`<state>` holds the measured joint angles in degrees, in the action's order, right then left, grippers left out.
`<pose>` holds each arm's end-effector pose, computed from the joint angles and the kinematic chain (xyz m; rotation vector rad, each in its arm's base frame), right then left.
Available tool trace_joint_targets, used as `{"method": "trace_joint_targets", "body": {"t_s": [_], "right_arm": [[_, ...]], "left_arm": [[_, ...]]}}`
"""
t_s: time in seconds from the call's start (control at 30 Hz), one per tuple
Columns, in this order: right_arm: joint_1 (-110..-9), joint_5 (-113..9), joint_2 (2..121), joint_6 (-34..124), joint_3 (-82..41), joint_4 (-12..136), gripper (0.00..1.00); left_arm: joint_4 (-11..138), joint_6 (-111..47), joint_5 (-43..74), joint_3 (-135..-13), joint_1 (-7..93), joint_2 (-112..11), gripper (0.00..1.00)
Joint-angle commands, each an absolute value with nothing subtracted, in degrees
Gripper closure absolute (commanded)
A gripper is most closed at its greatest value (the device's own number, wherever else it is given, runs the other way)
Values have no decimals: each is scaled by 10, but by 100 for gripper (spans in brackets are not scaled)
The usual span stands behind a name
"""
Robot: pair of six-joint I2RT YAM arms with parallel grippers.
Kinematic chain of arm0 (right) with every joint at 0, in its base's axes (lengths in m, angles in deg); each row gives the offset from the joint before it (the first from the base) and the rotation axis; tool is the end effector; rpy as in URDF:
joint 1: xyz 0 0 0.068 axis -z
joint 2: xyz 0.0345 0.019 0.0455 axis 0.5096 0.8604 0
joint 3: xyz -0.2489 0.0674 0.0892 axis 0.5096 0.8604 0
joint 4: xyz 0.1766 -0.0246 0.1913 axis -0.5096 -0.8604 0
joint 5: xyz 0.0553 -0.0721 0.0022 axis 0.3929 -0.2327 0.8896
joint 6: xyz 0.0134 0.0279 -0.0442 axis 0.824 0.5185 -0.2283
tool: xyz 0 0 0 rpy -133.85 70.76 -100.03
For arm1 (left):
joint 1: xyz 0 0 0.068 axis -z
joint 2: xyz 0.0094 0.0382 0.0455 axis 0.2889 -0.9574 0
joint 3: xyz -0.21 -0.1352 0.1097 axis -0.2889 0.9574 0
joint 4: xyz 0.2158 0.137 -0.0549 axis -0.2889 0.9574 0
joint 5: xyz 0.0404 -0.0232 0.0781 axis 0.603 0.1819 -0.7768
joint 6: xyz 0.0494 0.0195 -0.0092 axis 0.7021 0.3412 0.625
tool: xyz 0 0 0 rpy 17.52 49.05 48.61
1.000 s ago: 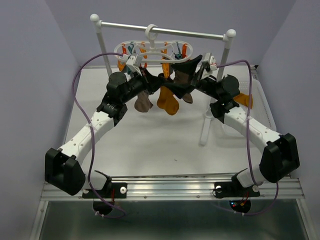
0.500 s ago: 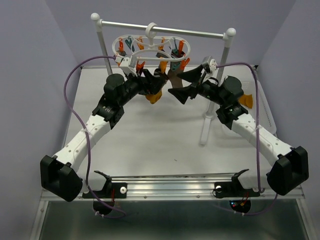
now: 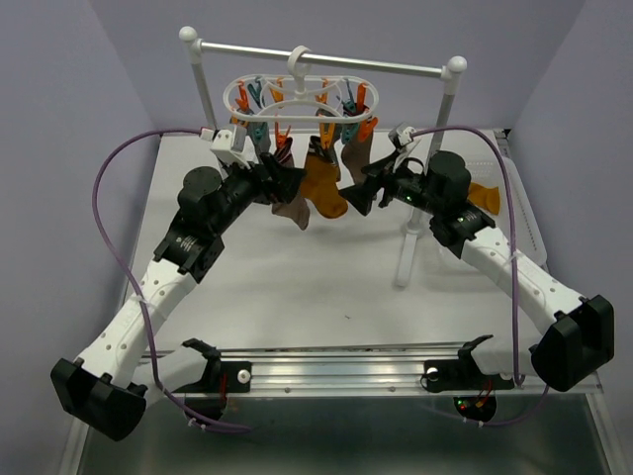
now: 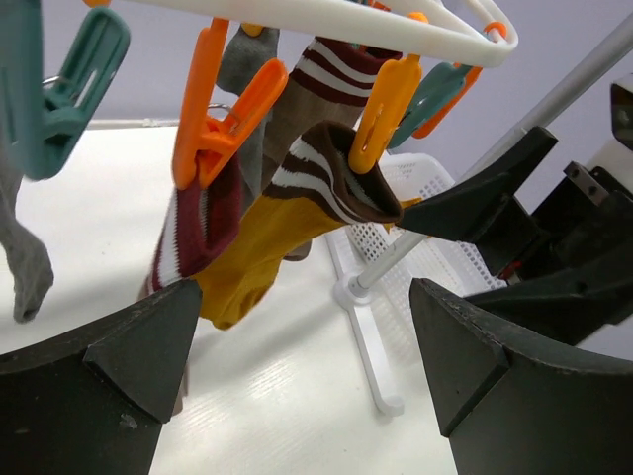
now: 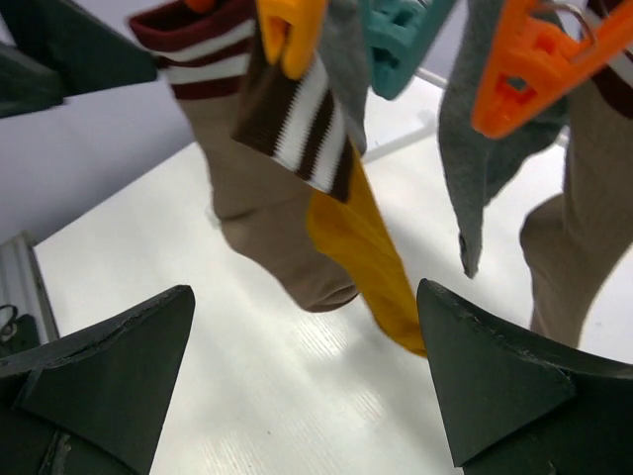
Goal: Clip the socks to the hanger
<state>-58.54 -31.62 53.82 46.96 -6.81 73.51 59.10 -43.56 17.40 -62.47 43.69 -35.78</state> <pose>0.2596 0.1567 0.3755 -0.6606 1.5156 0.8848 0.2132 -0.1153 0.4170 0.2009 1.4999 -0.8383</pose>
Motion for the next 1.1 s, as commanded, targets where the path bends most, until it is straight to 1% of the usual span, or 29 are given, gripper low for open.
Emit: {"method": "trace_joint_targets", "body": {"t_s": [0.0,0.1,0.3,0.5,0.53,0.67,0.73,0.93,1.07], "right_arm": [[-591,-365,515,435,-68,681,0],[-591,-394,499,435,-40,676,0],[-591,-466,452,434,-3,655,0],[-591,-576,429,452,1,629,0],[-591,-624,427,462,-2,629,0],[-591,-708,413,475,-3,629,0],[-591,-726,406,476,-1,629,0],[-591,-720,393,470,2,629,0],[-591,-717,386,471,7,629,0]], "left_arm": [[597,-420,158,-604,437,-324,1],[592,-428,173,-592,437,-317,1],[575,-386,260,-575,437,-303,1],[574,-386,254,-557,437,-308,1],[574,-387,251,-556,438,-312,1],[561,-413,202,-564,437,-334,1],[561,-431,158,-580,437,-348,1],[575,-451,12,-621,436,-364,1],[581,-444,-15,-664,432,-385,1]]}}
